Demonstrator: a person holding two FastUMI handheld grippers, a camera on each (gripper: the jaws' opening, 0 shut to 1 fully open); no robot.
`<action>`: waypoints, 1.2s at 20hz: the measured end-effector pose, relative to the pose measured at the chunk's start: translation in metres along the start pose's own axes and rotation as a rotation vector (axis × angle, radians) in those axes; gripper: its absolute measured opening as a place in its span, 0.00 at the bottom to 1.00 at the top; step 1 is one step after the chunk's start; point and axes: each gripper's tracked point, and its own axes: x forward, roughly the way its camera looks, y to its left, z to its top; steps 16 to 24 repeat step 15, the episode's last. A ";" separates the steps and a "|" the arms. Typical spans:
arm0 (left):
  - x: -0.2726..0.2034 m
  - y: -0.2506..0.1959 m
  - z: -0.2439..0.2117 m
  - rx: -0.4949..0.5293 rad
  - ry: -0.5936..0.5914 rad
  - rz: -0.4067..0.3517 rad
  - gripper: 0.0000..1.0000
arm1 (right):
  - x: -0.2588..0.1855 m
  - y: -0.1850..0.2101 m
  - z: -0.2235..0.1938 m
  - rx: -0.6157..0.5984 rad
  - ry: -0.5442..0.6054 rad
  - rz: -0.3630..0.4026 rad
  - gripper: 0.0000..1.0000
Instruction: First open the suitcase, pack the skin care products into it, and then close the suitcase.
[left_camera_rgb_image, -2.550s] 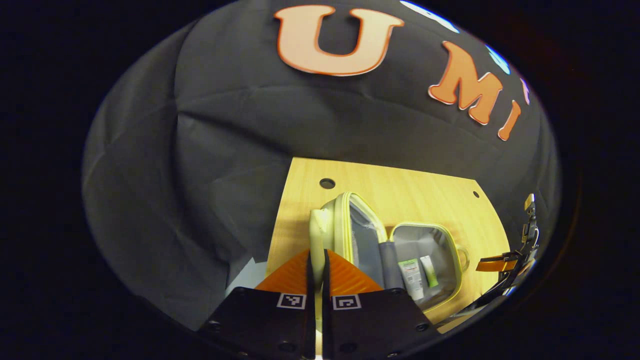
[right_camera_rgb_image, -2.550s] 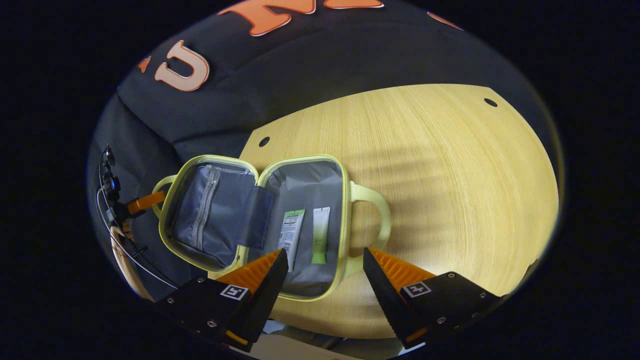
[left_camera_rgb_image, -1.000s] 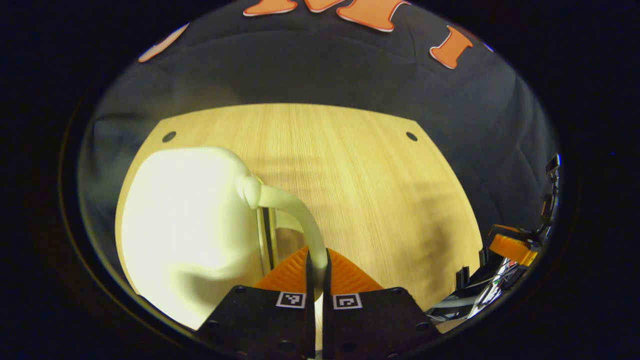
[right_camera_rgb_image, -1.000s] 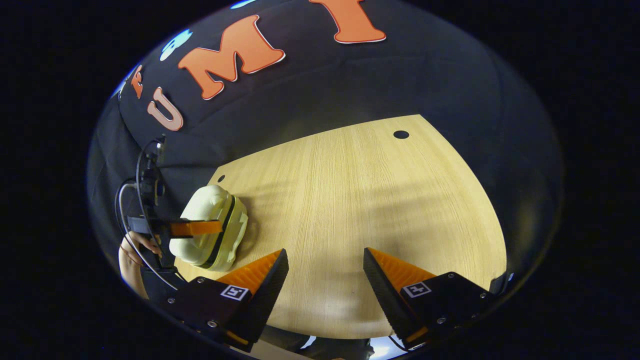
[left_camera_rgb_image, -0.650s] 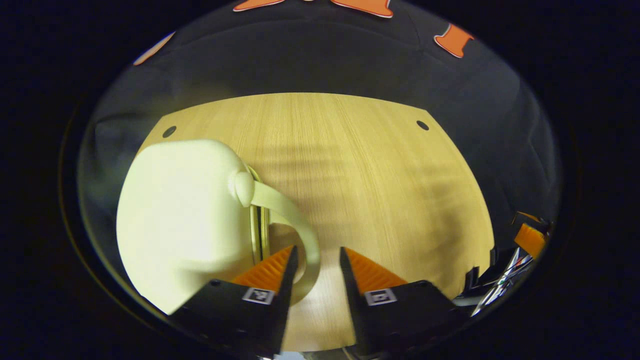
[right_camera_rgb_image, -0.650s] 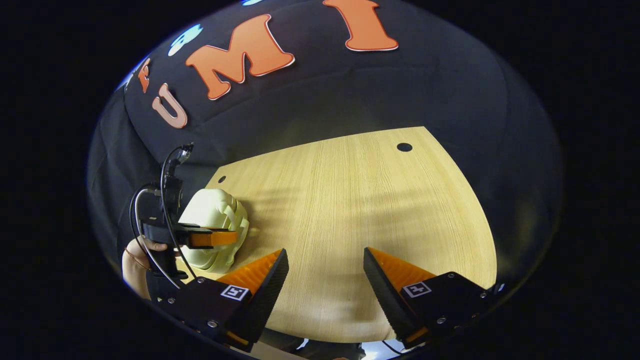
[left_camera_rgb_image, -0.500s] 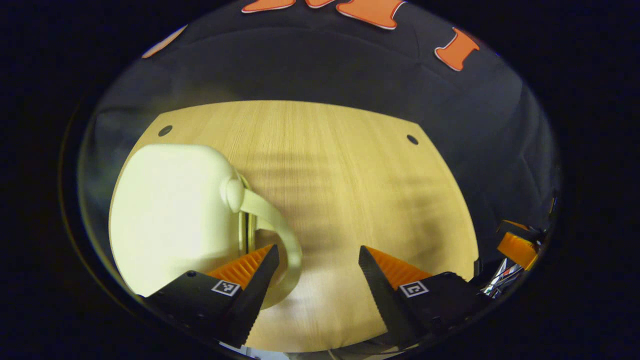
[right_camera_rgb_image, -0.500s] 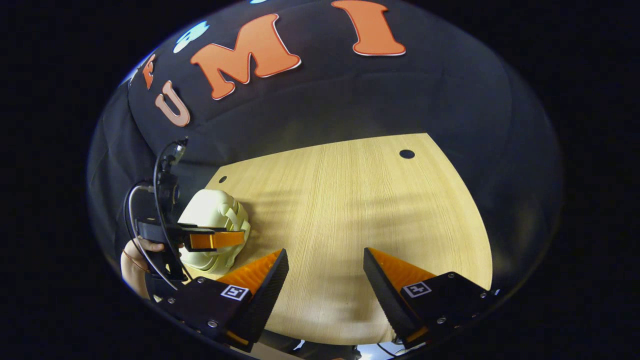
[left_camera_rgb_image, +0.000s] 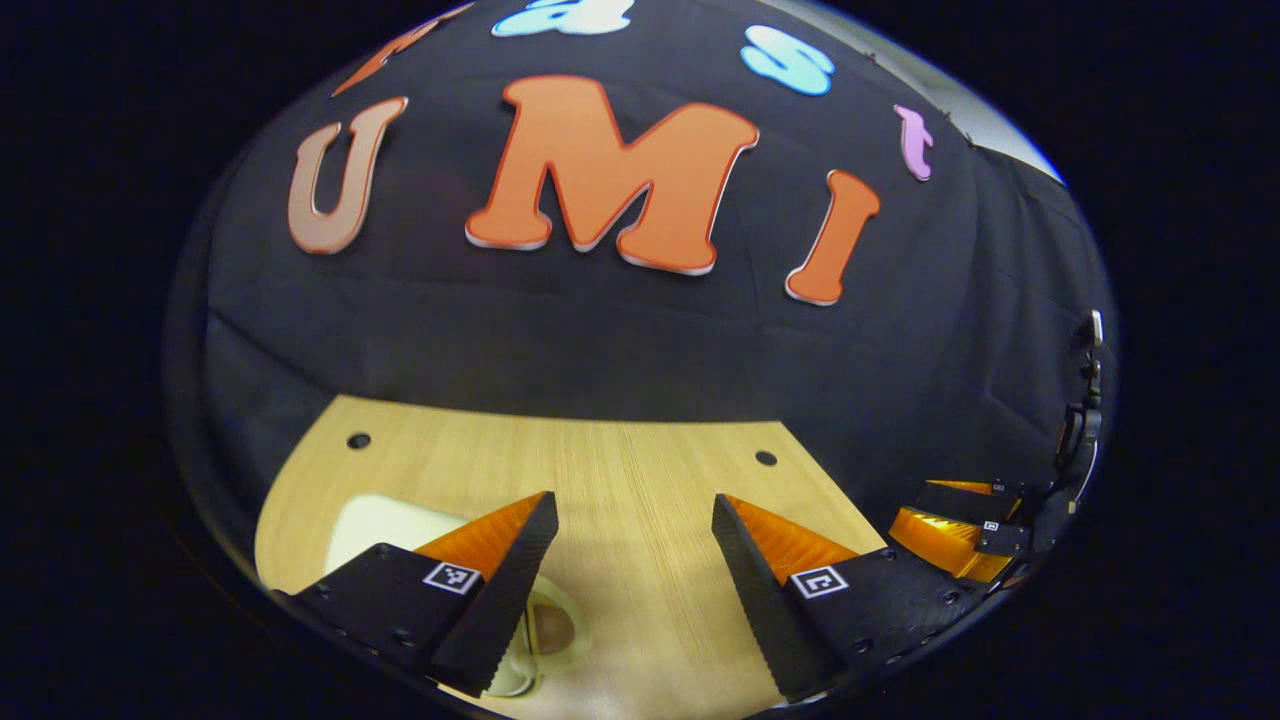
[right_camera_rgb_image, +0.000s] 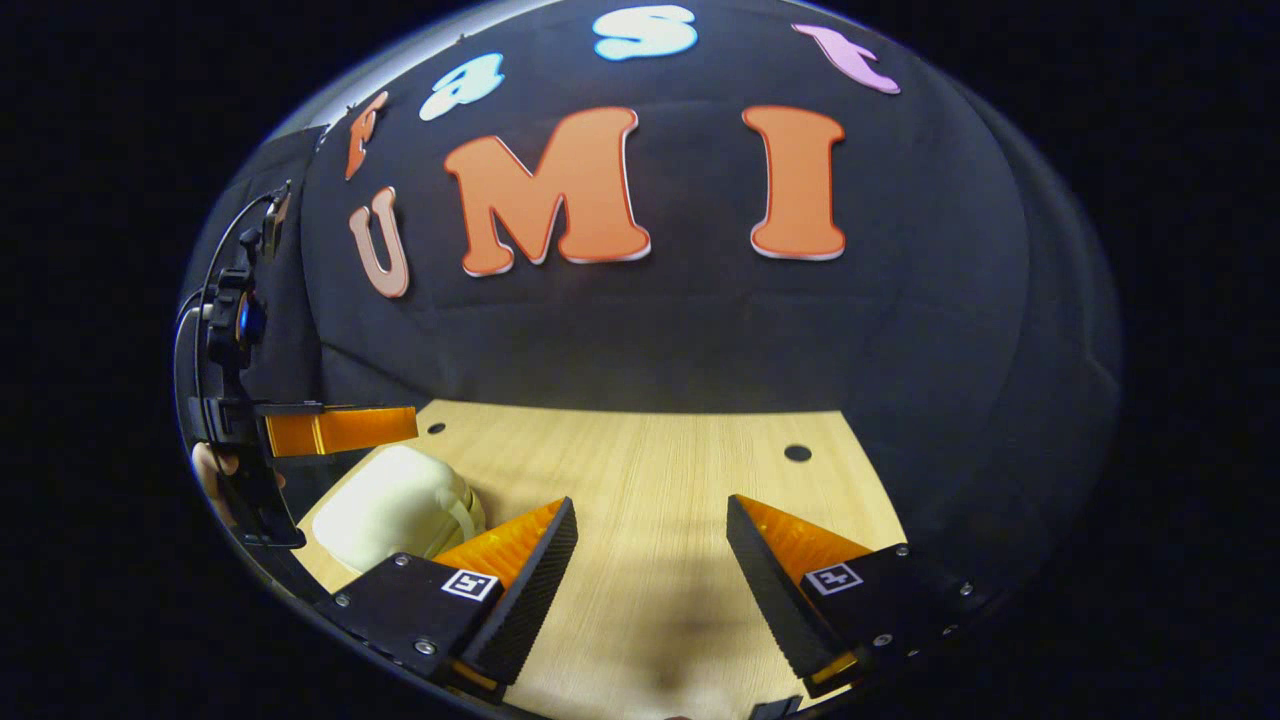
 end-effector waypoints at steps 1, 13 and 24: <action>-0.005 0.063 -0.008 0.017 -0.044 -0.005 0.96 | -0.004 0.005 0.011 -0.003 -0.040 -0.003 0.96; 0.005 0.025 0.020 -0.012 -0.207 0.054 0.97 | -0.033 0.044 0.000 -0.004 -0.153 -0.035 0.95; 0.001 0.028 0.022 0.005 -0.228 0.049 0.97 | -0.040 0.046 -0.006 0.013 -0.152 -0.050 0.95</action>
